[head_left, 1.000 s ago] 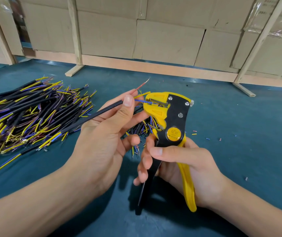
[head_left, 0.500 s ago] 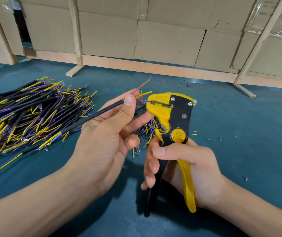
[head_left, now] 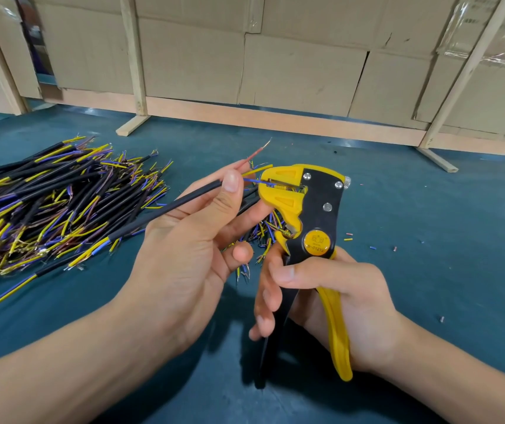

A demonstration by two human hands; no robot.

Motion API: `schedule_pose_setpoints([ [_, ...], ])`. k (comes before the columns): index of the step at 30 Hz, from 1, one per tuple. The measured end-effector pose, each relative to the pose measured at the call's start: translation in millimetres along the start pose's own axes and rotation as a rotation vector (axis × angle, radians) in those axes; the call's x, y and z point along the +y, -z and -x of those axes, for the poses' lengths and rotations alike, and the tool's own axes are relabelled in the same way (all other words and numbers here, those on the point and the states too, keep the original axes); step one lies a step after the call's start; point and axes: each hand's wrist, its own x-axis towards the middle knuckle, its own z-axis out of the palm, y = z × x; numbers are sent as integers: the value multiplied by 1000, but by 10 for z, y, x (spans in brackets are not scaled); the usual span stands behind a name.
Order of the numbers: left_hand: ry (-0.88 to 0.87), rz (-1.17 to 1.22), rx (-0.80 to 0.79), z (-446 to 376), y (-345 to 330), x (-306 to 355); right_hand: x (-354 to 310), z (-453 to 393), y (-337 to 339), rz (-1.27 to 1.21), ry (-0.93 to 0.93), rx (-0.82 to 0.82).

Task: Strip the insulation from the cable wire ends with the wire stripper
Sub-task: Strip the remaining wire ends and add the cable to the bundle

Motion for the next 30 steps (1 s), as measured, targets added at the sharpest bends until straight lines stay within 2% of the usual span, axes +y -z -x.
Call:
schedule_pose_setpoints([
  [12, 12, 12, -4, -19, 37, -23, -6, 5, -20, 6, -4, 4],
  [16, 27, 10, 42, 13, -25, 7, 4, 14, -38, 7, -25, 74],
  [20, 32, 2, 158, 29, -151, 70, 7, 3, -61, -8, -20, 205],
  [25, 71, -23, 294, -43, -222, 156, 32, 11, -93, 53, 11, 260],
  [28, 66, 137, 454, -234, -38, 430, 10, 15, -52, -49, 29, 360],
  [30, 18, 71, 481, -327, 124, 606, -25, -7, -13, -107, 7, 424],
])
